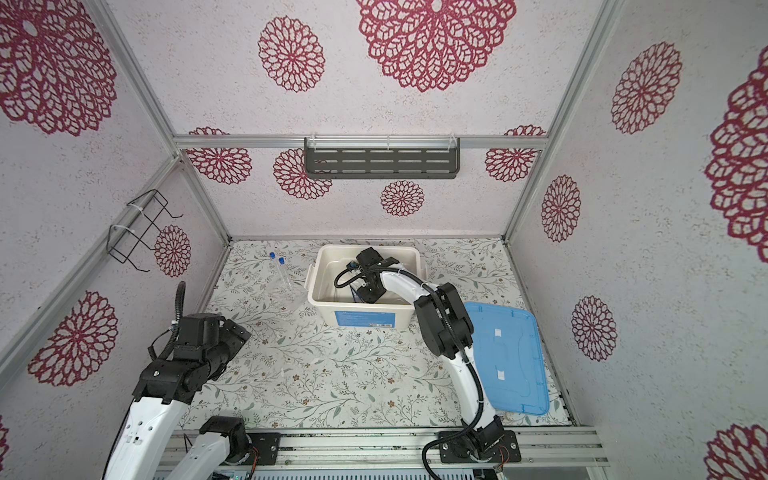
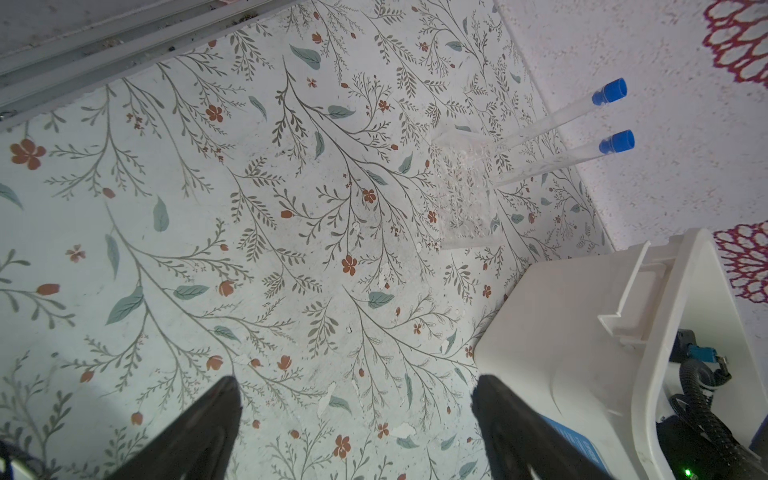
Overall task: Organize the chemistry lab equipment
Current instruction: 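Carry the glass rod with the right gripper into the white bin, then open the right gripper to drop the rod and lift out, then move the right gripper to the light-blue lid edge and grasp it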
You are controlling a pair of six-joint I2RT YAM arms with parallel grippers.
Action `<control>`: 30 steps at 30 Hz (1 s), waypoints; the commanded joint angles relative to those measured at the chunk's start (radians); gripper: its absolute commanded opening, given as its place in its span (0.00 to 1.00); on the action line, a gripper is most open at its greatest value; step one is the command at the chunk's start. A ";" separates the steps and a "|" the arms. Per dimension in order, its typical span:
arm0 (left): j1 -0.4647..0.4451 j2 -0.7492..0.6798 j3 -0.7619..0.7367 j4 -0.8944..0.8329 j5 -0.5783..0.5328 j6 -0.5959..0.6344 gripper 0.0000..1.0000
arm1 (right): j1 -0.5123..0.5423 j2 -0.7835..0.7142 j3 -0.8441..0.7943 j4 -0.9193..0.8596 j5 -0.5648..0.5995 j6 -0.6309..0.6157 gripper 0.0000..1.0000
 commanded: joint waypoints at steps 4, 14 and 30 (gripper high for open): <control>0.016 -0.010 0.043 -0.052 -0.050 0.017 0.92 | -0.005 -0.068 0.001 -0.036 0.001 0.010 0.25; 0.028 -0.004 0.151 -0.070 -0.151 0.238 0.97 | -0.003 -0.348 0.057 -0.131 0.049 0.018 0.31; 0.026 0.043 0.237 0.093 0.186 0.464 0.97 | -0.186 -1.116 -0.790 0.094 0.625 0.410 0.99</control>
